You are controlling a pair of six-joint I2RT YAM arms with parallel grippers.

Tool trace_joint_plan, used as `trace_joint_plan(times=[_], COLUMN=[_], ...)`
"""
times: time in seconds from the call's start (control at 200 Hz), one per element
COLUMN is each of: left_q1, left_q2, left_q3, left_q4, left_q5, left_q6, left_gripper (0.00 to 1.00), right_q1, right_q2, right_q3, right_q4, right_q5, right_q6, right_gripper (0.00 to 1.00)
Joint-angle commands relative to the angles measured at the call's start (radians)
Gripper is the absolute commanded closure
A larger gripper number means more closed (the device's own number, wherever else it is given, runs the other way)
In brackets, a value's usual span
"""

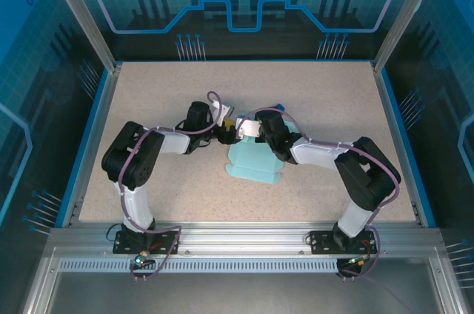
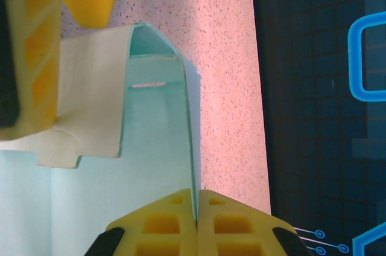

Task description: Fold the paper box

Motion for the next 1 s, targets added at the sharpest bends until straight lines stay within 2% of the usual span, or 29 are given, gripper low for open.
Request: trace_joint_plan(times=[0.0,0.22,0.375,0.5,0.71,0.995], left_q1=[-0.004,-0.004,-0.004,-0.004,-0.004,-0.004], left_q2=[0.005,0.006,0.008,0.017,0.03,0.045], left_q3=[-0.005,-0.022,-0.045,-0.057,-0.051,-0.074], left_q4=[-0.004,0.047,0.078,0.105,0.119,0.195], left_q5=[0.009,0.047,0.057,0.056,0.066,0.089], left_q6=[0.014,0.007,0.031,0.034,0.031,0.009], left_gripper=[0.23,0.26,0.37,0.39,0.43,0.54], right_q1=[0.001,0.001,0.003,0.012,0.011,0.004], right_q2=[-0.037,-0.032,-0.013,-0.001,-0.007,-0.036], right_q3=[-0.007,-0.021,-0.024,-0.056,-0.064,-0.049], right_q4=[-0.008,0.008,0.04,0.079,0.078,0.031], right_q5=[-0.076,-0.061,-0.025,-0.005,-0.019,-0.054], right_q6=[0.033,0.018,-0.017,-0.046,-0.041,-0.006], right_gripper=[1.0,1.0,1.0,1.0,1.0,1.0])
